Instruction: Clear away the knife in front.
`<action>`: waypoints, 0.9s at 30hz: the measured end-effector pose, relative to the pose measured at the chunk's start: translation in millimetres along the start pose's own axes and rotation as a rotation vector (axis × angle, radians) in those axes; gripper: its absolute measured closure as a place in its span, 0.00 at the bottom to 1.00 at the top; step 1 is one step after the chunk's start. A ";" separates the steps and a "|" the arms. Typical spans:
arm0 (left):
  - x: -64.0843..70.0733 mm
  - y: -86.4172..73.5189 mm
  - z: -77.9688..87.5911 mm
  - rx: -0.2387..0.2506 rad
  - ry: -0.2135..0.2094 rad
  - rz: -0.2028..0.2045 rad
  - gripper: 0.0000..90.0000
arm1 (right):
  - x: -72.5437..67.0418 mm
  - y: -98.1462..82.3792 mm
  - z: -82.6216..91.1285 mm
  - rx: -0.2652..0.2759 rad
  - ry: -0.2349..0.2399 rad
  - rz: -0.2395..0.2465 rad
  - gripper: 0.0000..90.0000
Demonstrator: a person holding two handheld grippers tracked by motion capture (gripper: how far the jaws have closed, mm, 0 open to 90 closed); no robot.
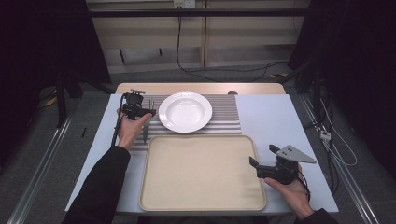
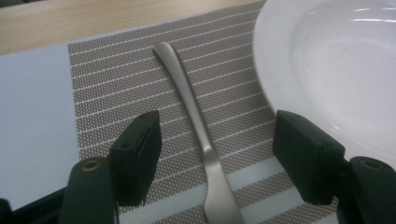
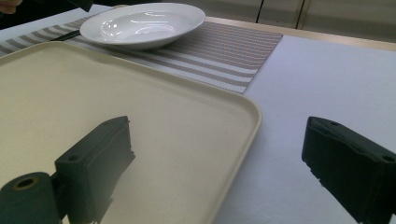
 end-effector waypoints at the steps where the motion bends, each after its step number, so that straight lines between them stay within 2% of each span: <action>1: -1.8 0.6 -2.1 -0.003 0.000 0.005 0.43 | -0.2 -0.1 -0.1 -0.001 0.003 0.000 0.09; 5: -5.8 4.0 -10.7 -0.021 0.014 0.020 0.49 | 0.2 -0.5 -0.1 -0.002 0.002 -0.001 0.09; 9: -6.0 5.4 -20.5 -0.046 0.034 -0.007 0.62 | 0.4 -0.5 -0.1 -0.004 0.002 -0.010 0.09; 10: -5.8 4.2 -23.7 -0.067 0.051 -0.021 0.62 | 0.4 -0.5 -0.1 -0.004 0.002 -0.010 0.09; 12: -5.2 3.5 -28.8 -0.087 0.049 -0.022 0.64 | 0.5 -0.6 -0.3 -0.004 0.002 -0.010 0.09; 13: -5.0 4.3 -29.7 -0.082 0.055 -0.023 0.72 | 0.6 -0.5 -0.3 -0.002 0.003 -0.010 0.09; 16: -5.2 4.6 -33.0 -0.104 0.055 -0.013 0.74 | 1.1 -0.7 -0.2 -0.002 0.003 -0.012 0.09; 18: -6.9 3.6 -34.8 -0.122 0.069 -0.014 0.75 | 1.1 -0.7 -0.1 -0.002 0.004 -0.012 0.09; 21: -7.3 2.5 -37.3 -0.125 0.042 0.019 0.80 | 1.1 -0.7 -0.3 -0.002 0.004 -0.012 0.09; 24: -7.1 3.6 -38.2 -0.130 0.042 0.013 0.82 | 0.8 -0.6 -0.4 -0.004 0.004 -0.011 0.09; 27: -7.2 4.7 -38.8 -0.145 0.041 0.025 0.82 | 0.7 -0.6 -0.6 -0.003 0.006 -0.012 0.09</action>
Point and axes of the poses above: each handheld gripper's, and its own axes: z roughly backward along the jaws, y roughly out of its top, x roughly to its right, the point moved 7 cm from there along -z, roughly forward along the jaws, and after that the axes turned 12 degrees about z, right-handed, at the moved point
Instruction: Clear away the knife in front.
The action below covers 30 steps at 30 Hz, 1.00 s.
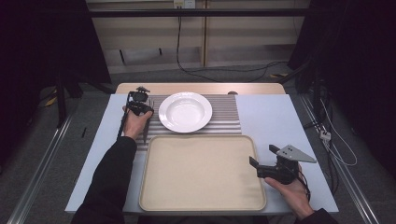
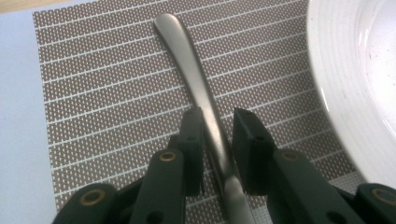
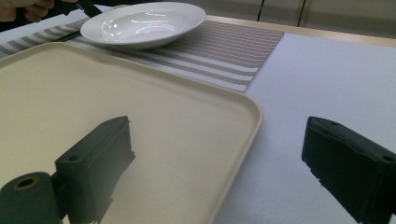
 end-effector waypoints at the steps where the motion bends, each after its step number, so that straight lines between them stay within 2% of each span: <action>1: 0.2 0.4 0.2 -0.012 -0.005 -0.002 0.82 | -0.4 -0.2 -0.1 -0.002 0.002 -0.002 0.09; 2: 0.2 0.7 0.2 -0.019 -0.007 0.002 0.82 | -0.6 -0.3 0.1 -0.003 0.004 -0.001 0.09; 5: 0.1 2.2 -1.5 -0.002 0.011 0.012 0.84 | -0.9 0.2 0.4 0.000 0.004 -0.004 0.10; 7: 1.7 2.5 -1.7 -0.004 0.018 0.007 0.85 | -1.2 0.2 0.5 0.001 0.007 -0.005 0.10; 12: 1.1 2.8 -1.1 -0.029 0.000 0.015 0.88 | -1.3 0.1 0.5 0.000 0.009 -0.005 0.10; 14: 1.8 2.0 0.0 -0.046 -0.001 -0.003 0.89 | -1.3 0.0 0.6 -0.001 0.008 -0.006 0.10; 17: 1.9 1.7 0.1 -0.045 -0.005 0.000 0.89 | -0.9 -0.1 0.5 -0.001 0.007 -0.007 0.10; 20: 1.8 1.4 0.4 -0.055 -0.004 -0.015 0.89 | -1.2 -0.6 0.3 -0.006 0.009 -0.004 0.10; 25: 4.5 1.1 0.6 -0.063 0.033 -0.041 0.88 | -1.1 -0.8 0.1 -0.008 0.006 -0.007 0.10; 30: 3.1 1.5 1.0 -0.073 0.000 -0.025 0.89 | -1.2 -0.9 0.1 -0.008 0.008 -0.006 0.10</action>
Point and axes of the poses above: each handheld gripper's, and its own axes: z roughly backward along the jaws, y roughly out of its top, x roughly to its right, the point moved 7 cm from there along -z, roughly forward along the jaws, and after that the axes turned 12 degrees about z, right-handed, at the moved point
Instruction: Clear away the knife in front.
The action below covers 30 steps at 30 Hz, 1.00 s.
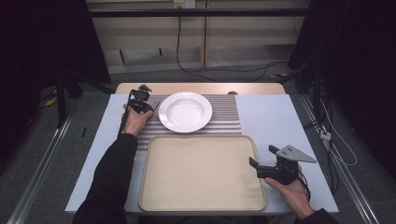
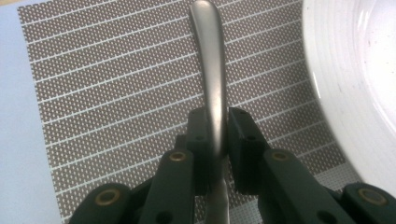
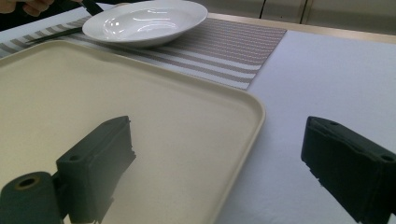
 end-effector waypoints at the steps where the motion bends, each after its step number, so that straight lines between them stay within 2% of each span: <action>1: -0.8 0.0 -0.2 0.005 -0.002 -0.002 0.89 | 0.0 0.0 0.0 0.000 0.000 0.000 0.10; 6: -1.2 -0.4 0.5 -0.002 -0.019 -0.012 0.89 | -0.2 -0.3 -1.4 -0.004 0.005 0.000 0.10; 11: -1.8 -1.1 1.5 -0.005 -0.008 -0.018 0.89 | 0.2 -0.3 -2.1 -0.004 0.008 -0.004 0.10; 13: -2.0 -1.6 2.0 -0.009 -0.016 -0.002 0.89 | -0.1 -0.3 -2.0 -0.004 0.010 -0.005 0.10; 16: -1.9 -1.9 2.7 -0.012 0.001 -0.019 0.89 | -0.3 -0.4 -1.8 -0.005 0.011 -0.004 0.10; 19: -1.4 -2.8 3.7 -0.015 -0.002 -0.016 0.89 | -0.3 -0.4 -1.8 -0.005 0.011 -0.004 0.10; 26: -1.3 -2.7 11.9 -0.004 -0.016 -0.012 0.89 | -0.4 -0.3 -1.9 -0.006 0.010 -0.003 0.10; 29: -0.9 -2.9 15.3 -0.005 -0.007 -0.031 0.89 | -0.5 -0.2 -1.9 -0.005 0.010 -0.002 0.10; 30: -0.5 -3.0 16.3 -0.004 -0.012 -0.023 0.89 | -0.6 -0.2 -1.9 -0.005 0.010 -0.002 0.10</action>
Point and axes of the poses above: each handheld gripper's, and its own axes: z roughly backward along the jaws, y roughly out of its top, x roughly to its right, the point moved 7 cm from there along -z, roughly forward along the jaws, and after that the axes turned 12 degrees about z, right-handed, at the moved point
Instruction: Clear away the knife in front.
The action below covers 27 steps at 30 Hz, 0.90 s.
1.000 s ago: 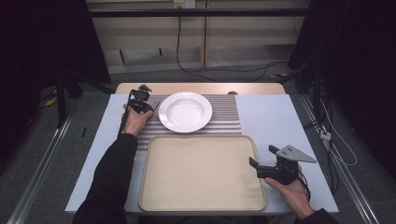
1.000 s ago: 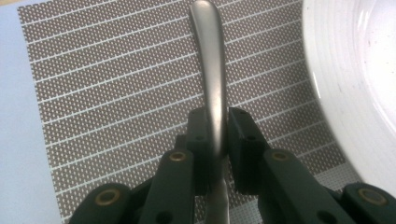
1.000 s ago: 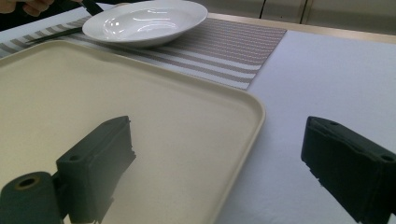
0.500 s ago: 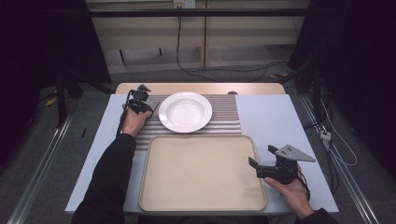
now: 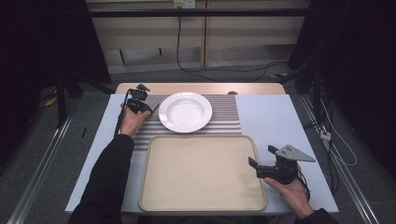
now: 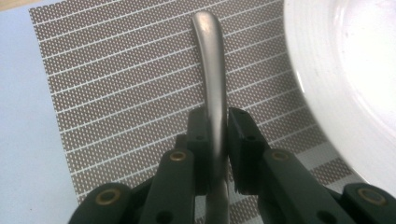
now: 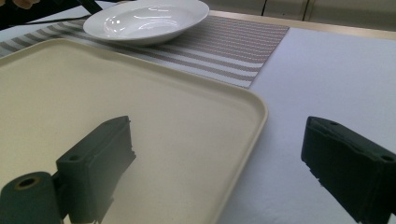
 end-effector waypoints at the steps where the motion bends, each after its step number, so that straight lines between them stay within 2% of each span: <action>1: 0.2 -0.1 0.6 0.004 -0.001 0.007 0.89 | 0.0 0.0 0.0 0.000 0.000 0.000 0.10; 5: -1.8 -0.5 4.6 0.005 -0.004 -0.005 0.89 | -0.1 0.1 0.1 0.000 0.000 0.000 0.10; 9: -3.1 -0.7 7.5 0.016 -0.005 0.007 0.89 | 0.0 -0.2 -0.3 -0.002 0.001 0.002 0.10; 13: -4.6 -0.5 11.2 0.022 -0.006 0.000 0.89 | -0.1 -0.3 -0.4 -0.004 0.001 0.002 0.10; 27: 0.4 -3.7 32.1 0.063 -0.034 -0.025 0.89 | -0.2 0.0 -0.4 -0.003 0.001 0.003 0.10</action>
Point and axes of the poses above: each handheld gripper's, and its own axes: z roughly backward along the jaws, y roughly out of its top, x roughly to its right, the point moved 7 cm from there along -z, roughly forward along the jaws, and after that the axes turned 12 degrees about z, right-handed, at the moved point
